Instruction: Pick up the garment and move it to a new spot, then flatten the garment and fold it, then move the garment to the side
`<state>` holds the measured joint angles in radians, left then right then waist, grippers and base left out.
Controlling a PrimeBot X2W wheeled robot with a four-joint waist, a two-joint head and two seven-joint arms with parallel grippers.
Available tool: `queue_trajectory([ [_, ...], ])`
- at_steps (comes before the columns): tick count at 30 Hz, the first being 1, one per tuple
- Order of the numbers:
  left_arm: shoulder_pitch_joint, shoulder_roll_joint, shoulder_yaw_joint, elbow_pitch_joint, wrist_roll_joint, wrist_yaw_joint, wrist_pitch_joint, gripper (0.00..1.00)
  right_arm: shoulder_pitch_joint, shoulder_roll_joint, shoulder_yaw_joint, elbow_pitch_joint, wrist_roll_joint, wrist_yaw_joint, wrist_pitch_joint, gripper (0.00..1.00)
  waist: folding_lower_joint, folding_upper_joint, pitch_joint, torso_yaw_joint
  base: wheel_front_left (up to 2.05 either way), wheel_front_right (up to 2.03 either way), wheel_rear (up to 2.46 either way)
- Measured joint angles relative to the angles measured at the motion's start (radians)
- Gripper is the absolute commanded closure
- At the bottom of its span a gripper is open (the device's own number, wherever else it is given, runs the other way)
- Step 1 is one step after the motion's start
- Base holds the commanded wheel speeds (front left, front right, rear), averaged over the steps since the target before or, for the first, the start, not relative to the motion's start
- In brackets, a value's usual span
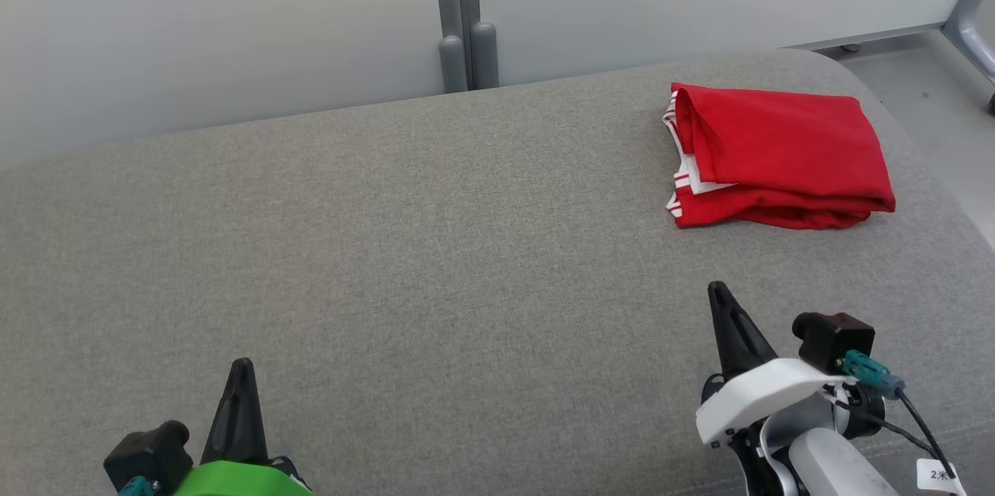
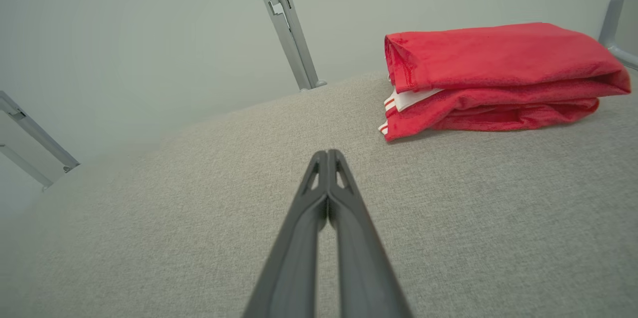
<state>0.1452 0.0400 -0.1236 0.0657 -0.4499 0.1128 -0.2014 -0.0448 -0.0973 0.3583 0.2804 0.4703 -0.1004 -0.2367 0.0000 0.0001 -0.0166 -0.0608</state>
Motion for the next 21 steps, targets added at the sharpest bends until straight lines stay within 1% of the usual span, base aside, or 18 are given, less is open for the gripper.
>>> queue_trajectory([
  [3, 0.000, 0.000, 0.004, 0.000, -0.053, -0.008, 0.008, 1.00, 0.000, 0.002, -0.013, -0.003, 0.051, 0.004, 0.010, 1.00, 0.0000, 0.0000, 0.001, 0.002, 0.00, 0.00, 0.00],
  [5, 0.000, 0.000, 0.011, 0.000, -0.091, -0.009, 0.016, 1.00, 0.000, 0.002, -0.025, -0.005, 0.086, 0.012, 0.019, 1.00, 0.0000, -0.0001, 0.002, 0.003, 0.00, 0.00, 0.00],
  [21, -0.003, 0.001, 0.035, 0.018, -0.282, -0.035, 0.060, 1.00, 0.000, 0.006, -0.098, -0.012, 0.270, 0.041, 0.072, 1.00, 0.0000, 0.0000, 0.005, 0.013, 0.00, 0.00, 0.00],
])
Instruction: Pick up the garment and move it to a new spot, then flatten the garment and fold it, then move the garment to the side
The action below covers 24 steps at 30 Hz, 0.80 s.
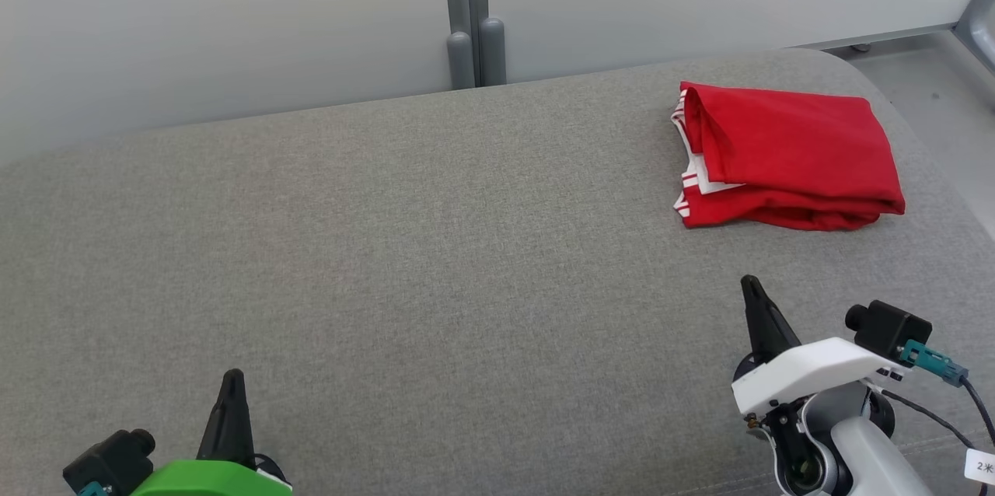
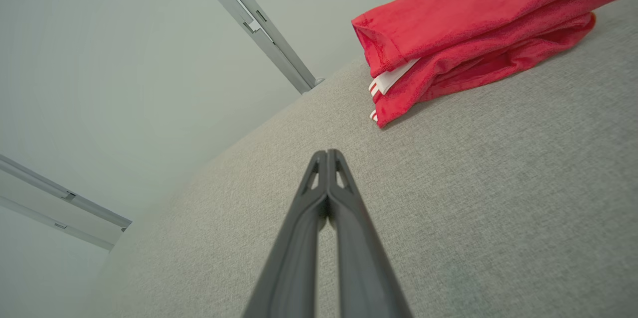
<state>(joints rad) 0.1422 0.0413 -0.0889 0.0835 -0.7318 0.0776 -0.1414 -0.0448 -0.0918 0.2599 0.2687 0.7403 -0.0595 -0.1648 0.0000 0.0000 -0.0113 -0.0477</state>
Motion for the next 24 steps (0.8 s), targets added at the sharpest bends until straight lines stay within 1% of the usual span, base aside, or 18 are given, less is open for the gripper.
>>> queue_trajectory([
  [8, -0.022, 0.005, 0.015, 0.009, -0.098, -0.025, 0.020, 1.00, 0.000, 0.000, -0.038, -0.001, 0.099, 0.020, 0.027, 1.00, 0.0000, 0.0000, 0.002, 0.005, 0.00, 0.00, 0.00],
  [23, -0.051, 0.011, 0.030, 0.044, -0.293, -0.057, 0.066, 1.00, -0.001, 0.001, -0.108, -0.002, 0.289, 0.053, 0.079, 1.00, 0.0000, 0.0000, 0.005, 0.015, 0.00, 0.00, 0.00],
  [24, -0.055, 0.011, 0.031, 0.046, -0.311, -0.062, 0.067, 1.00, -0.001, 0.001, -0.114, -0.002, 0.302, 0.059, 0.082, 1.00, 0.0000, 0.0000, 0.005, 0.016, 0.00, 0.00, 0.00],
])
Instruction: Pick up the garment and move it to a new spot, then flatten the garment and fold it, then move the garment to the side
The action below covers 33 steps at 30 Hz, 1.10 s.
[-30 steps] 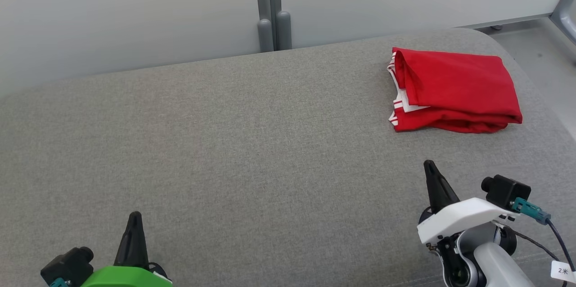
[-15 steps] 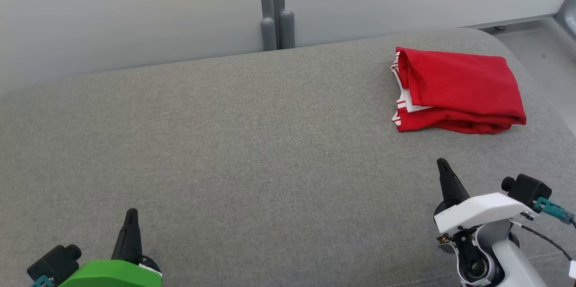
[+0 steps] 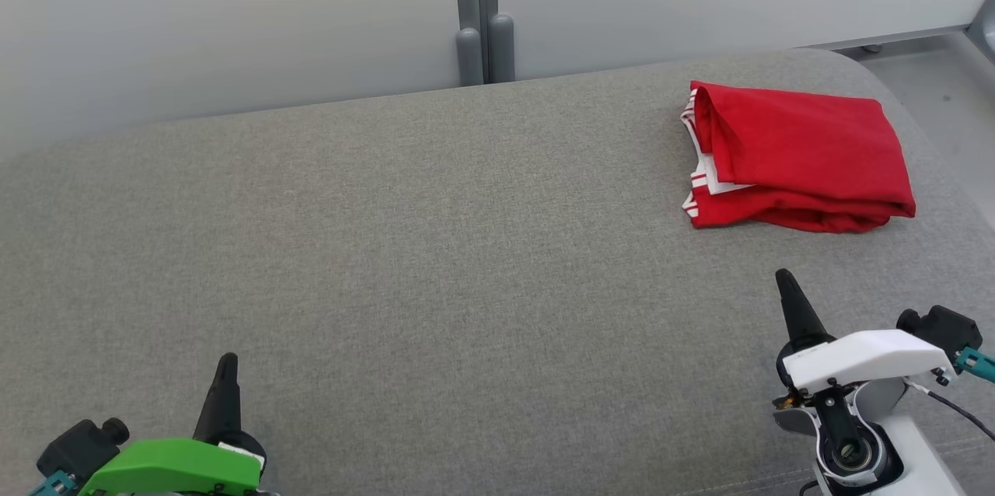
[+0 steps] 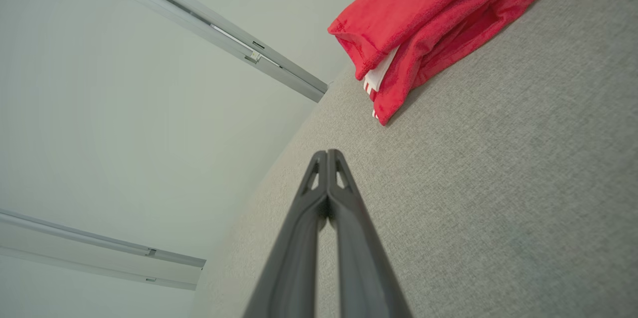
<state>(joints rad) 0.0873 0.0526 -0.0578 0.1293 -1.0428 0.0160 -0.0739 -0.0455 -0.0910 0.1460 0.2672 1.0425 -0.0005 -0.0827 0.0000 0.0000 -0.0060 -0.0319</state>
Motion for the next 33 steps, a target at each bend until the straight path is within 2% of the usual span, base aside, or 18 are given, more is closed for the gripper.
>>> queue_trajectory([
  [33, -0.093, 0.020, 0.052, 0.091, -0.466, -0.097, 0.095, 1.00, -0.007, 0.013, -0.173, 0.002, 0.458, 0.089, 0.112, 1.00, 0.0000, 0.0000, 0.007, 0.025, 0.00, 0.00, 0.00],
])
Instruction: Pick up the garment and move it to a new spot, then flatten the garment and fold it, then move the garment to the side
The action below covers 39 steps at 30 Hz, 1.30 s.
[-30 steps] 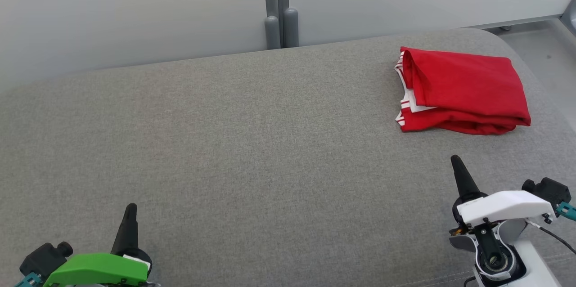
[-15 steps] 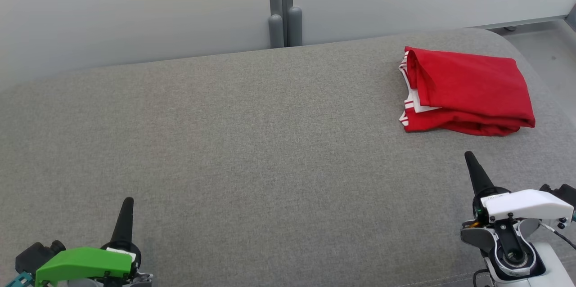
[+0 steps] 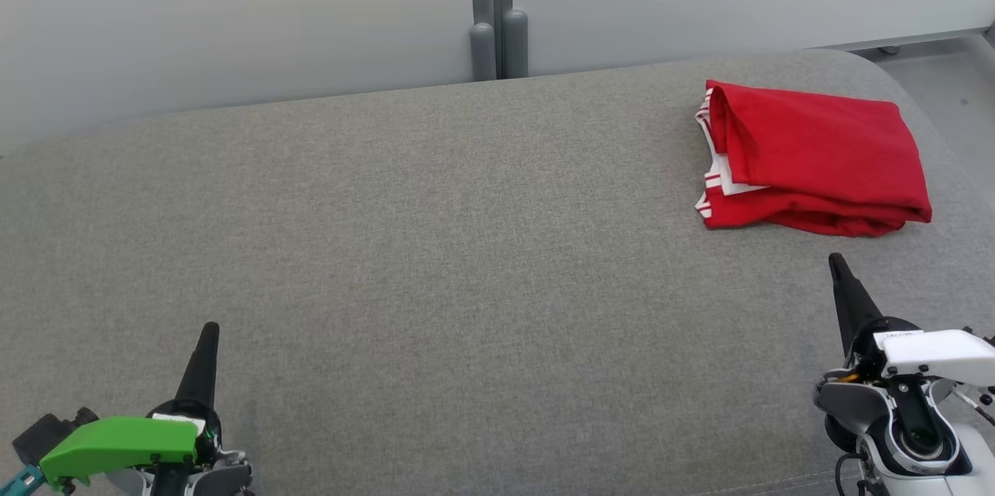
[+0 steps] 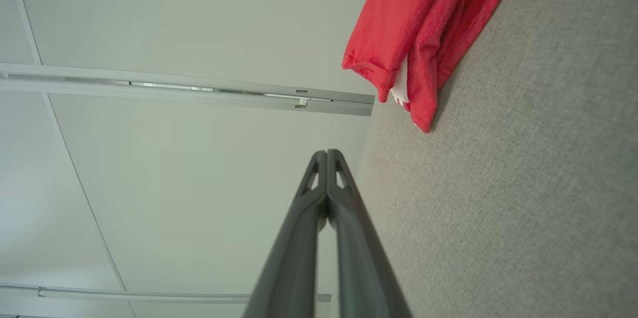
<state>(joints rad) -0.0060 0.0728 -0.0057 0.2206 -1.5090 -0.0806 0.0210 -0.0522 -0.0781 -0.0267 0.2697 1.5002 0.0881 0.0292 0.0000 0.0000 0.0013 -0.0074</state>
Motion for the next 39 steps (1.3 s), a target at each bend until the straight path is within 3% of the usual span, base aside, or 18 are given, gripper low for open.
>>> queue_trajectory([
  [12, -0.027, 0.004, 0.010, 0.029, -0.151, -0.026, 0.031, 1.00, -0.001, 0.005, -0.053, 0.001, 0.144, 0.026, 0.035, 1.00, 0.0000, 0.0000, 0.002, 0.007, 0.00, 0.00, 0.00],
  [39, -0.035, 0.004, 0.013, 0.043, -0.152, -0.034, 0.031, 1.00, -0.002, 0.007, -0.056, 0.007, 0.146, 0.026, 0.038, 1.00, 0.0000, 0.0000, 0.002, 0.007, 0.00, 0.00, 0.00],
])
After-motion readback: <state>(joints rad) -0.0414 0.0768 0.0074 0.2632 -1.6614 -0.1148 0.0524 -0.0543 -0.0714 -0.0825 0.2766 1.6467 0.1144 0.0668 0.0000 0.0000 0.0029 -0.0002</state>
